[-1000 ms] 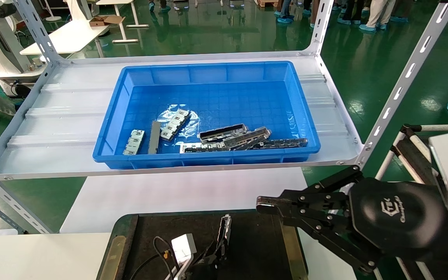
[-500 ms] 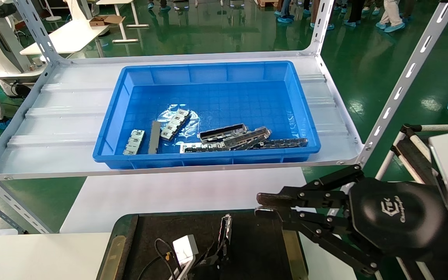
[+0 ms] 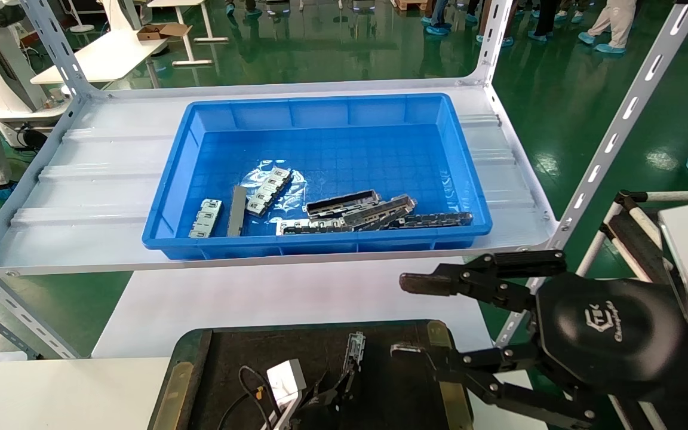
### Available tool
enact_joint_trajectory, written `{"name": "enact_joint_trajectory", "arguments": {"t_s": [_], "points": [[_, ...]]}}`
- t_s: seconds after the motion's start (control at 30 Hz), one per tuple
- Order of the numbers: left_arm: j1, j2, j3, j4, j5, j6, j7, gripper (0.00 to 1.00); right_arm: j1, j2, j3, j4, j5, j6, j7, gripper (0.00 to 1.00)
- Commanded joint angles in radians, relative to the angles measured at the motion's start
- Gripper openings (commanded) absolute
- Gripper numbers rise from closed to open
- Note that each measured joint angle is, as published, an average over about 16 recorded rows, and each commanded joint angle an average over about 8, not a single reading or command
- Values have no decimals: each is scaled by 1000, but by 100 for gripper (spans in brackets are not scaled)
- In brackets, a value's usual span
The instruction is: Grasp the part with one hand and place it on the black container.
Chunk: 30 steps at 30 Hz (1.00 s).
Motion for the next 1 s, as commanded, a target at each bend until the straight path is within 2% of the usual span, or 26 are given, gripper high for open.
{"name": "enact_joint_trajectory", "arguments": {"t_s": [0.03,0.43,1.0], "points": [[-4,0,13,0,2,-7,-13,100,0,0,0,0,0,0,0,100],[-43,-46,58,-22,138,31,-69,100,0,0,0,0,0,0,0,100],[-133,-255,55,-125,282,311,-206,100,0,0,0,0,0,0,0,100]]}}
